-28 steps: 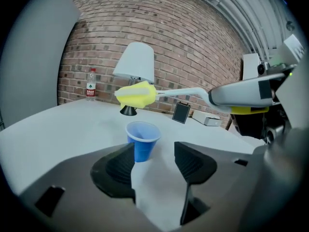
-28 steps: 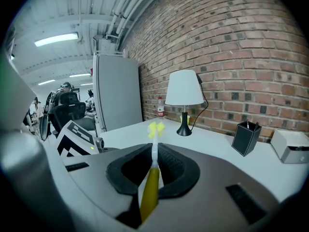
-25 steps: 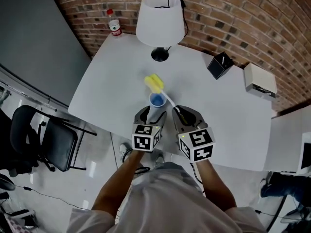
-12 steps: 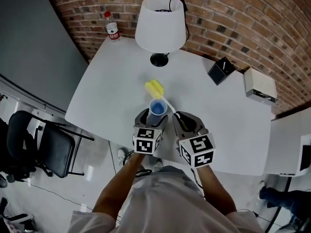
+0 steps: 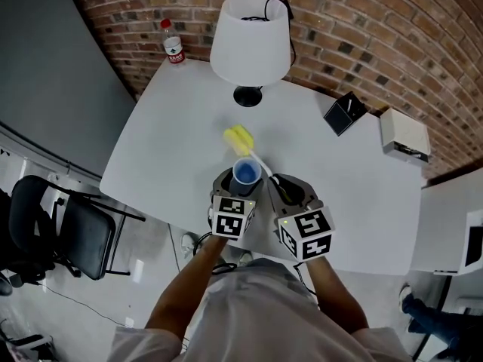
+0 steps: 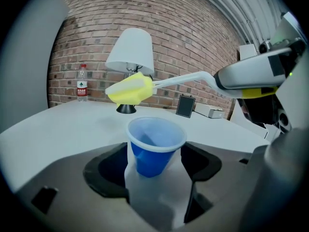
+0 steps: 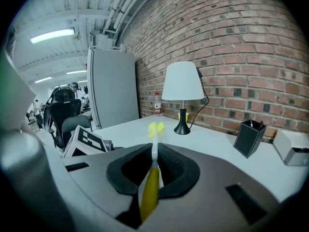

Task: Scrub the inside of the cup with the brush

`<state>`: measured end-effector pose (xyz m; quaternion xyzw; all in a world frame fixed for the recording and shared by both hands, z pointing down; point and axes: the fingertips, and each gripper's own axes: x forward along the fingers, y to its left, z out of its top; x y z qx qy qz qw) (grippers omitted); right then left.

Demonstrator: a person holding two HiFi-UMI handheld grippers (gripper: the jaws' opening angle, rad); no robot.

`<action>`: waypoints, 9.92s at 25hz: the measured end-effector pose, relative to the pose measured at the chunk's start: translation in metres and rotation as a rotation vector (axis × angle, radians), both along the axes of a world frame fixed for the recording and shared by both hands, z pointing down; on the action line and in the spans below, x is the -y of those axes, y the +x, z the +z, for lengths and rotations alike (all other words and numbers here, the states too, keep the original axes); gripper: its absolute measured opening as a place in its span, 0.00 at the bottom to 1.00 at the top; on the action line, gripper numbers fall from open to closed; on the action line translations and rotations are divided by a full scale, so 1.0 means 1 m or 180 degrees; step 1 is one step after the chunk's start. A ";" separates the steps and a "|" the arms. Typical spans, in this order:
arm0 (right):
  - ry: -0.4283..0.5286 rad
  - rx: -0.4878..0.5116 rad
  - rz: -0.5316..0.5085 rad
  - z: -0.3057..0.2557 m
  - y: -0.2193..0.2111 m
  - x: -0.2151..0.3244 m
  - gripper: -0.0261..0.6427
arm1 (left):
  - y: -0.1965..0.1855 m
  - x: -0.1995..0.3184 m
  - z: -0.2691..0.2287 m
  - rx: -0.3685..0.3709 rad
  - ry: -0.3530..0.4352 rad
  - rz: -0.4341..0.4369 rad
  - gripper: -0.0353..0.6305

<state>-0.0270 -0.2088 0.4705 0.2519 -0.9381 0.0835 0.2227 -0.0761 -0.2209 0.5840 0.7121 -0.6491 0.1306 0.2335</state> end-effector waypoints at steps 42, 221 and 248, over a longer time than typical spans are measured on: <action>0.0505 -0.0555 -0.0132 -0.080 -0.007 -0.020 0.09 | -0.044 0.026 -0.051 0.0848 0.0077 0.1361 0.50; -0.0834 -0.0852 -0.0135 -0.048 -0.021 -0.043 0.09 | -0.051 -0.006 -0.069 0.2912 0.0461 0.2508 0.49; -0.1206 -0.0703 0.0234 -0.050 0.008 -0.035 0.09 | -0.036 0.010 -0.037 0.2413 0.0358 0.2297 0.49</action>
